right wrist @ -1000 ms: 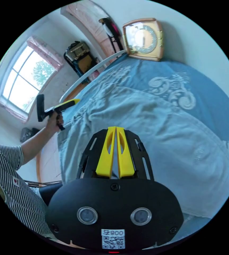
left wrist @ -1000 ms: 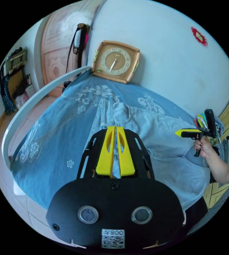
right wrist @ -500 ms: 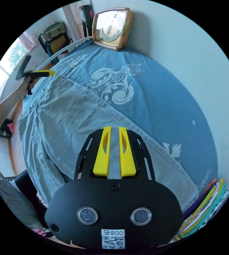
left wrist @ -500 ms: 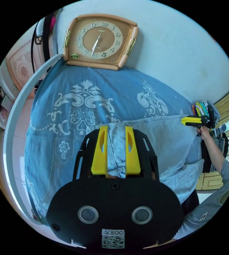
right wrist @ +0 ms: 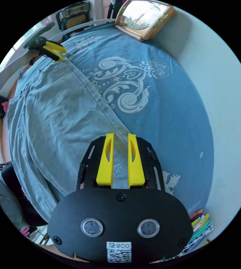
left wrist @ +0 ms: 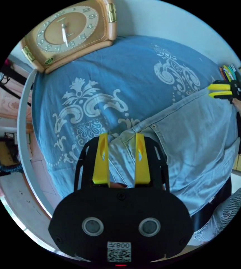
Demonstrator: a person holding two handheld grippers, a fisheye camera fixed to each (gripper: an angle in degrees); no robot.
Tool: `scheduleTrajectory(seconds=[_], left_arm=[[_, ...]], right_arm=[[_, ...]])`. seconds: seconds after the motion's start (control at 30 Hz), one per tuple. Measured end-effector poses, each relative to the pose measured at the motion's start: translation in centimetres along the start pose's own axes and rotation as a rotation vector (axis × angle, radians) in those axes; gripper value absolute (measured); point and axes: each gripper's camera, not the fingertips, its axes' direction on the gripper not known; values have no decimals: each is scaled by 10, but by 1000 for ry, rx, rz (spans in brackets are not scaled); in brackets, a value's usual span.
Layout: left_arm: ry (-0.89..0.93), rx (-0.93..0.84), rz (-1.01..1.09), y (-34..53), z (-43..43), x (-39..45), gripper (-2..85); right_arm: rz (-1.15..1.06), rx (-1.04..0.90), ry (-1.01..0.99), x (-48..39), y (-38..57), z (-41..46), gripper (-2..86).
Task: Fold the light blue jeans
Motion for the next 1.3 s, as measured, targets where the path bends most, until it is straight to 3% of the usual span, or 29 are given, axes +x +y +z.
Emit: scheduleTrajectory(seconds=[0.2, 0.37, 0.53, 0.87, 1.07, 1.3], left_arm=[[96, -32, 23, -16, 4, 6, 102], [56, -52, 92, -21, 0, 39, 49], [-94, -47, 64, -10, -11, 74, 20], [-89, 105, 3, 57, -82, 108, 12], [-97, 176, 14, 125, -127, 137, 10], [-98, 183, 35, 232, -152, 176, 9]], right_arm=[[-45, -33, -16, 2, -5, -10, 80], [-24, -50, -25, 3, -5, -21, 70], [39, -63, 18, -5, 3, -39, 27], [146, 10, -11, -12, 56, -138, 10], [140, 94, 31, -61, 118, -237, 9], [119, 152, 97, -184, 202, -315, 8]])
